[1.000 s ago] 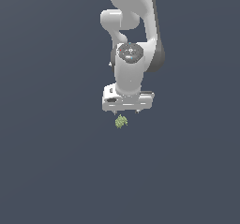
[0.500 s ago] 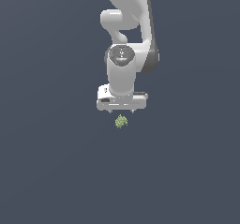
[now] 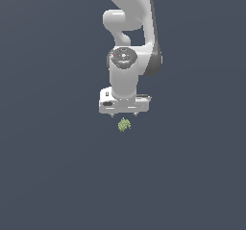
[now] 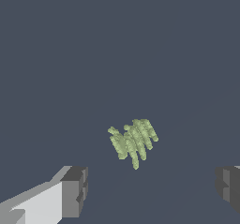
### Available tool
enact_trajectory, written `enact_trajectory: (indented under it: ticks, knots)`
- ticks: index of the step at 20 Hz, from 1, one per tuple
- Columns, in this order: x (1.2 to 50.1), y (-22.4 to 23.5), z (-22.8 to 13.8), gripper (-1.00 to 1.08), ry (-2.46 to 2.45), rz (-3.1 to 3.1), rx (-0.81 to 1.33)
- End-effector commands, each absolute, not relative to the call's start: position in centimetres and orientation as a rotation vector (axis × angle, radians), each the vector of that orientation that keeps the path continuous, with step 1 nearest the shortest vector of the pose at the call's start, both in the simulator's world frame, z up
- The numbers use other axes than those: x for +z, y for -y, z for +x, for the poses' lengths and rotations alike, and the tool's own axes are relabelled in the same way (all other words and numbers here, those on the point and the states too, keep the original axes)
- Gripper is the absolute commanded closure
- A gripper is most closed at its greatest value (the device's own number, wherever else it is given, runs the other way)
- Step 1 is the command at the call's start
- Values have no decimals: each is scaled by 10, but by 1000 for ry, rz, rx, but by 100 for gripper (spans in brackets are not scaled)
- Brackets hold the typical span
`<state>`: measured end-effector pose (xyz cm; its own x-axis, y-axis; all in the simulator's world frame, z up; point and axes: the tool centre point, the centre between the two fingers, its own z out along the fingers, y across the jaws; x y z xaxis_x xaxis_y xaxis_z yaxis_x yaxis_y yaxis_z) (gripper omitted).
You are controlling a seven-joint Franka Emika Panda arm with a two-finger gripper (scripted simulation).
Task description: Pick up the object and move it to a goal position.
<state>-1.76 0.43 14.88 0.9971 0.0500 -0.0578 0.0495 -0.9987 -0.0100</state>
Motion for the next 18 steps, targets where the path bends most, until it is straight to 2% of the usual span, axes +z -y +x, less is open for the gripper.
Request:
enact_trajectory:
  ticks: [1, 18]
  knots:
    - [145, -4, -18, -92, 113, -3130, 87]
    - [100, -1, -28, -92, 628, -3077, 17]
